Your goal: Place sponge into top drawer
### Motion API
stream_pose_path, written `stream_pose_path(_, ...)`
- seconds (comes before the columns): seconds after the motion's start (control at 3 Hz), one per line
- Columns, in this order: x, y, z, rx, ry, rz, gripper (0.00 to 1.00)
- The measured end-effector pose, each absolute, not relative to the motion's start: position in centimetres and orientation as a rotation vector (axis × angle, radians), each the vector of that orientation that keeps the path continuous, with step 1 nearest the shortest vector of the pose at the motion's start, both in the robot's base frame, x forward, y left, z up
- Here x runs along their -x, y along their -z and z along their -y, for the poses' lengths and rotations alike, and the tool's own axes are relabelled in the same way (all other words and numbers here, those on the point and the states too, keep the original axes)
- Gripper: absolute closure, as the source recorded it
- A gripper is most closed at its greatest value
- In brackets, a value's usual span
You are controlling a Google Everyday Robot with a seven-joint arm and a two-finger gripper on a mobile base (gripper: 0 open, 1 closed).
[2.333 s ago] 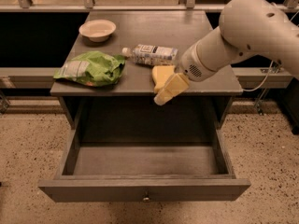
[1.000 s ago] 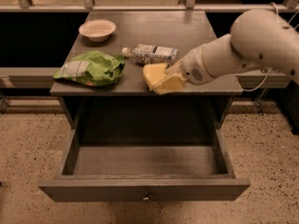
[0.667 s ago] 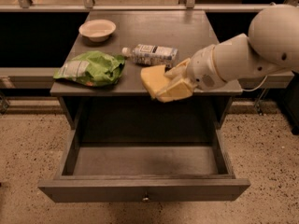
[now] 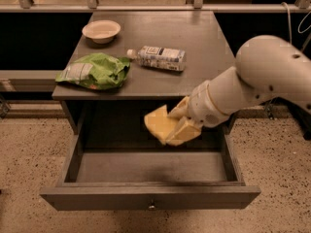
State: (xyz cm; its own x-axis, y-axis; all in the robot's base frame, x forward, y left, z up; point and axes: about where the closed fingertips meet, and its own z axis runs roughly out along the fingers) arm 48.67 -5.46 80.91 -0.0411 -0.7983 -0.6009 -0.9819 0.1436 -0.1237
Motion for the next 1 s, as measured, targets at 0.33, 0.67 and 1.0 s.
stream_pose_path(0.33, -48.7, -75.1, 7.5, 1.695, -0.470, -2.003, 1.00)
stream_pose_path(0.67, -49.7, -70.8, 8.7, 1.556, -0.576, -2.095, 0.98)
stream_pose_path(1.0, -50.8, -70.0, 8.1, 1.463, -0.595, -2.090, 0.73)
